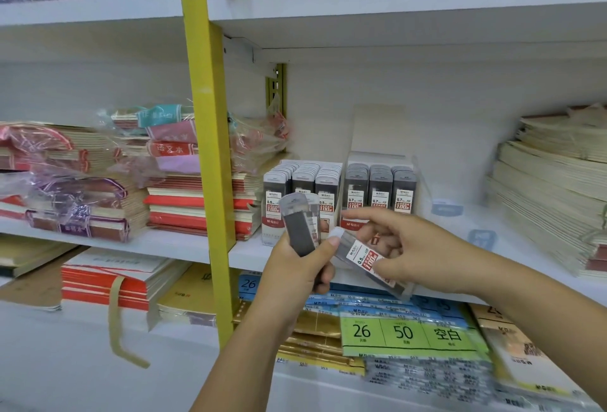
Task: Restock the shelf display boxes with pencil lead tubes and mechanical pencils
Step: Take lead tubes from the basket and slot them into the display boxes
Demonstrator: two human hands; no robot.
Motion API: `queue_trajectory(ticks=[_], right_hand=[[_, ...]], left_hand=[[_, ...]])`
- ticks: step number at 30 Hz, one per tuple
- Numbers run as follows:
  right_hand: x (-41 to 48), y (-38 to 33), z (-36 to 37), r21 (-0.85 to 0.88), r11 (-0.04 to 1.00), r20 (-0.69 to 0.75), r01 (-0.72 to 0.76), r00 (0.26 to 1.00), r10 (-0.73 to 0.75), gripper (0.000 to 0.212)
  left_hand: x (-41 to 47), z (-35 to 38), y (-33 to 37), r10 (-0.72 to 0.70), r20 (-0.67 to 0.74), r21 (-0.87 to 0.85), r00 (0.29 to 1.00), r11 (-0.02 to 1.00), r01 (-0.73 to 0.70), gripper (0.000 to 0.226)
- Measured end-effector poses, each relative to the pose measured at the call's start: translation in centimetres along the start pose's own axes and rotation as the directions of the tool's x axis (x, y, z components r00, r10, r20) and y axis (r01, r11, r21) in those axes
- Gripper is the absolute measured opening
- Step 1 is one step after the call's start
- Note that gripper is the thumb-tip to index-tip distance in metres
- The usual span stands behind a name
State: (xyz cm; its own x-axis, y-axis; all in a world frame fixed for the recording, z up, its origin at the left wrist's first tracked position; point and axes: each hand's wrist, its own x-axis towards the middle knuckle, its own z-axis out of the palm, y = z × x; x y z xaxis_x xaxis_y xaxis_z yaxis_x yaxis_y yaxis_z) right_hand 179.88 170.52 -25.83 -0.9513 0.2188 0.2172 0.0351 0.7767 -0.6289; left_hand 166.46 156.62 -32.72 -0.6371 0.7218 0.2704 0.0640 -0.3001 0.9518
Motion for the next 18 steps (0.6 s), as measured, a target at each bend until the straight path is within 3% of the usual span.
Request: queue_trajectory(ticks=[3, 5, 7, 9, 12, 15, 18], right_hand=[[0.4, -0.5, 0.5, 0.065, 0.998, 0.010, 0.026, 1.000, -0.027, 0.085], [1.3, -1.2, 0.6, 0.200, 0.976, -0.146, 0.092, 0.987, -0.063, 0.074], [2.5, -2.2, 0.6, 0.254, 0.947, -0.358, 0.196, 0.929, -0.096, 0.056], [3.7, -3.2, 0.6, 0.123, 0.944, -0.519, 0.306, 0.831, -0.202, 0.043], [5.7, -4.6, 1.1, -0.163, 0.933, -0.567, 0.322, 0.743, -0.356, 0.034], [7.2, -5.1, 1.8, -0.309, 0.901, -0.500, 0.305, 0.754, -0.427, 0.039], [8.4, -5.1, 2.4, -0.364, 0.901, -0.456, 0.236, 0.798, -0.393, 0.039]], left_hand=[[-0.3, -0.6, 0.4, -0.028, -0.035, 0.018, 0.999, 0.999, 0.029, 0.020], [-0.5, -1.7, 0.6, -0.092, -0.099, -0.012, 0.991, 0.996, 0.091, 0.016], [-0.8, -2.9, 0.7, -0.118, -0.152, -0.021, 0.981, 0.993, 0.117, 0.012], [-1.0, -3.9, 0.8, -0.084, -0.199, -0.019, 0.976, 0.996, 0.082, 0.012], [-1.3, -4.9, 1.0, -0.012, -0.242, -0.048, 0.970, 0.999, 0.000, 0.011], [-1.5, -5.9, 1.1, 0.016, -0.262, -0.075, 0.965, 0.996, -0.037, 0.014], [-1.8, -6.8, 1.4, 0.015, -0.270, -0.098, 0.963, 0.994, -0.043, 0.017]])
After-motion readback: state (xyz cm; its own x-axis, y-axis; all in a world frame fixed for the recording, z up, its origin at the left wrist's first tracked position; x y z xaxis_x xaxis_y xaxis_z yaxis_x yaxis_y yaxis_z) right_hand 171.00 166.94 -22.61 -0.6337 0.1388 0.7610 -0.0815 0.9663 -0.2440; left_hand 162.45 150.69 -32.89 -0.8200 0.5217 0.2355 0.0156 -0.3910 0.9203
